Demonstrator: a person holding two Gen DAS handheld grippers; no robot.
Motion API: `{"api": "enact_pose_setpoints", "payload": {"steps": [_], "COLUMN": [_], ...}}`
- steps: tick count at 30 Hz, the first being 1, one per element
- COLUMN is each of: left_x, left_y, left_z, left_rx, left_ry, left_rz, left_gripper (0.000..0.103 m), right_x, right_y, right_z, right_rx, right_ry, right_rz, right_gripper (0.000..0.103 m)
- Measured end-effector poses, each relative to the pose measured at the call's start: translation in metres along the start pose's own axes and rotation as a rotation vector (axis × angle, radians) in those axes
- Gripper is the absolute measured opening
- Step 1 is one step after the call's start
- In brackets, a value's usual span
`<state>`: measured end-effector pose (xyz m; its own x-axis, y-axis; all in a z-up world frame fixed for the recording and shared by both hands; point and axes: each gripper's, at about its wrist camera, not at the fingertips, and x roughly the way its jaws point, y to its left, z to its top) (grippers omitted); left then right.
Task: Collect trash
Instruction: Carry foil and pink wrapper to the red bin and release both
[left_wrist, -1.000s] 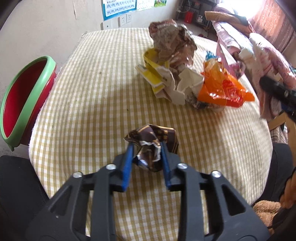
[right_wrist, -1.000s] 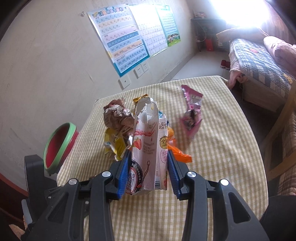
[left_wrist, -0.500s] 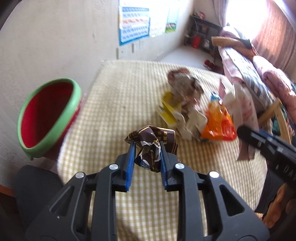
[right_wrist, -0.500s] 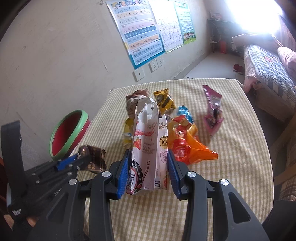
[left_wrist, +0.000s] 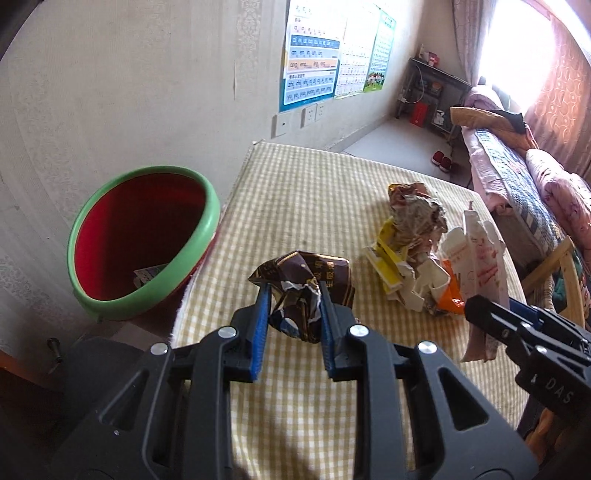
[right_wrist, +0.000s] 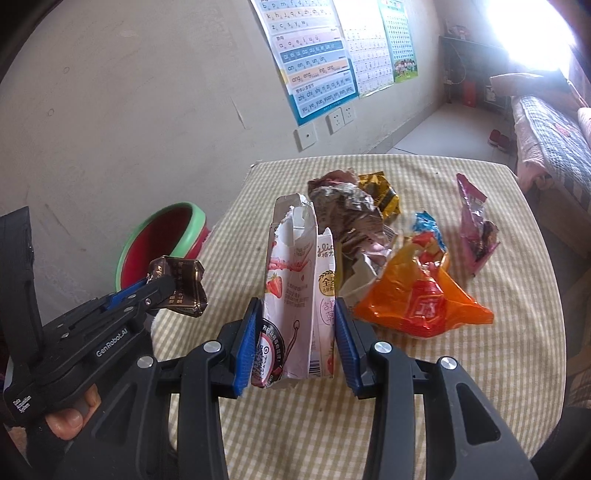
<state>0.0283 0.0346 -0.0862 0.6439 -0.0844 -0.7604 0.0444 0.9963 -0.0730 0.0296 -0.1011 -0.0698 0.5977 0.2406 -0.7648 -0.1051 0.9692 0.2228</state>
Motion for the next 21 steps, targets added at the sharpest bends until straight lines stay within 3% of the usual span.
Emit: {"api": "enact_pose_setpoints", "payload": {"steps": [15,21], "left_x": [-0.007,-0.015], "left_y": [0.05,0.065], "left_z": [0.013,0.02], "left_rx": [-0.081,-0.081], "left_ry": [-0.015,-0.057], "left_rz": [0.127,0.175], "left_gripper": [0.024,0.024], "right_x": [0.005,0.015], "right_y": [0.025,0.04], "right_z": [0.01,0.024], "right_rx": [-0.052,-0.077], "right_ry": [-0.006,-0.011], "right_rz": [0.086,0.111], "right_gripper": [0.039,0.039]}}
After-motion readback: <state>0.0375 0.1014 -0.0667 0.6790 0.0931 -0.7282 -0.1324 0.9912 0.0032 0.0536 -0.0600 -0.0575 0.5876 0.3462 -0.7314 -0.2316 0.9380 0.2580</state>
